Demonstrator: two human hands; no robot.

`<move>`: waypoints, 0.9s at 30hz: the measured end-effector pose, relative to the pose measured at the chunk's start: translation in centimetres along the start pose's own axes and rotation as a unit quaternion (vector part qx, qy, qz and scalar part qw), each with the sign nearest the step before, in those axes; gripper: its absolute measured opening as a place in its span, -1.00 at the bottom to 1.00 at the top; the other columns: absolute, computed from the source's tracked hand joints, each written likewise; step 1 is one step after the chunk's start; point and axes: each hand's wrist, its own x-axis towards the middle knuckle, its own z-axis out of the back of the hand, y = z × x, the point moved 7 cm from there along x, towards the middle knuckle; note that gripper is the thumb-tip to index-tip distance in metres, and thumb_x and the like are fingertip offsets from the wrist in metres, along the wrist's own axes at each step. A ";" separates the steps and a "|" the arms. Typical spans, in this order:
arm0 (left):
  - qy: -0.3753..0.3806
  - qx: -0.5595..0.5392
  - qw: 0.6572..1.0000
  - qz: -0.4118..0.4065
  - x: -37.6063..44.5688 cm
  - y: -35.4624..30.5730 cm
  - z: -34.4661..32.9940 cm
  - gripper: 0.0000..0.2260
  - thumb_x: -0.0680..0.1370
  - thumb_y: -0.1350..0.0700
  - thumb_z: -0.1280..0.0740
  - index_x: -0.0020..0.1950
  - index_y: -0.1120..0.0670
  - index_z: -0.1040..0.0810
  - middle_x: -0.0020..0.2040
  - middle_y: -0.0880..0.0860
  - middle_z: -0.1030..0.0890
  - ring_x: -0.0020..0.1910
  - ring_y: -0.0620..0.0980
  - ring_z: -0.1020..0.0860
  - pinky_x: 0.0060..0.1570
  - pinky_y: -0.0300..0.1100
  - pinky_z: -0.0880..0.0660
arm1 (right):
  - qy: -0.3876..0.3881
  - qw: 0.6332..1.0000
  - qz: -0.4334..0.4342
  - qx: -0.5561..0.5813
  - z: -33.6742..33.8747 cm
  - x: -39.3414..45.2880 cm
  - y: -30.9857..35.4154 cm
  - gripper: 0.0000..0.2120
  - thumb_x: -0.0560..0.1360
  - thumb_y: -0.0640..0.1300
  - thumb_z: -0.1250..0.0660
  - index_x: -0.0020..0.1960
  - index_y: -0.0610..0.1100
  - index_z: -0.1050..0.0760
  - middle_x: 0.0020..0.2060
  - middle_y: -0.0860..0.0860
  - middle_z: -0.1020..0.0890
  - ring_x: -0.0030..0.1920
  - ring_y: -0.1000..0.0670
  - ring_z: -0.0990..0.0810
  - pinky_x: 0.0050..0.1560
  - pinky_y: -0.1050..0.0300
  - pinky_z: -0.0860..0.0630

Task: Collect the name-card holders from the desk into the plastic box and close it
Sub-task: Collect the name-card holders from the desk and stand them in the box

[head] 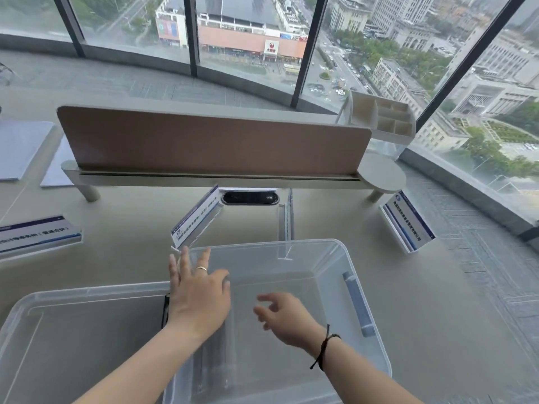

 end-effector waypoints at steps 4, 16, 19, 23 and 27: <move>-0.071 -0.091 0.993 -0.015 4.2 -4.4 2.9 -0.78 0.56 0.01 -0.30 0.16 -0.04 -0.63 0.27 0.03 -0.60 0.34 0.11 -0.44 0.44 0.12 -0.14 | -0.078 0.996 0.041 -0.015 9.9 2.4 0.6 -0.72 0.51 0.05 -0.29 0.18 0.01 -0.55 -0.19 0.00 -0.69 -0.17 -0.02 -0.66 -0.04 -0.04 -0.61; 0.144 -0.187 0.961 0.143 19.3 -15.1 -4.8 -0.74 0.52 -0.07 -0.29 0.02 0.11 -0.52 -0.01 0.06 -0.60 0.03 0.15 -0.55 0.03 -0.10 -0.51 | -0.087 0.973 0.153 -0.150 23.5 16.2 0.6 -0.59 0.55 -0.22 -0.19 0.35 0.06 -0.42 0.26 0.03 -0.57 0.24 -0.06 -0.51 0.19 0.07 -0.48; 0.214 -0.134 0.954 0.162 20.8 -15.5 -7.8 -0.64 0.50 -0.08 -0.31 0.18 0.12 -0.46 0.11 0.07 -0.59 0.08 0.10 -0.54 -0.07 -0.13 -0.46 | -0.069 0.957 0.205 -0.196 22.8 19.0 1.0 -0.51 0.52 -0.26 -0.19 0.40 0.06 -0.36 0.38 0.07 -0.45 0.33 -0.04 -0.44 0.17 0.13 -0.43; 0.263 -0.127 0.944 0.152 21.6 -15.2 -10.1 -0.80 0.50 0.14 -0.18 0.09 0.10 -0.47 0.08 0.09 -0.58 0.02 0.10 -0.55 -0.15 -0.13 -0.44 | -0.017 0.901 0.297 -0.315 21.0 21.5 1.9 -0.38 0.47 -0.33 -0.18 0.47 0.05 -0.25 0.51 0.06 -0.23 0.51 -0.05 -0.13 0.45 0.02 -0.20; 0.238 -0.060 0.958 0.147 22.8 -14.1 -9.3 -0.79 0.51 0.19 -0.16 0.13 0.02 -0.43 0.05 0.06 -0.57 -0.01 0.12 -0.55 -0.05 -0.08 -0.52 | -0.012 0.819 0.358 -0.448 20.0 23.4 2.0 -0.44 0.48 -0.19 -0.24 0.45 0.07 -0.27 0.51 -0.02 -0.22 0.54 -0.09 -0.01 0.51 -0.15 0.03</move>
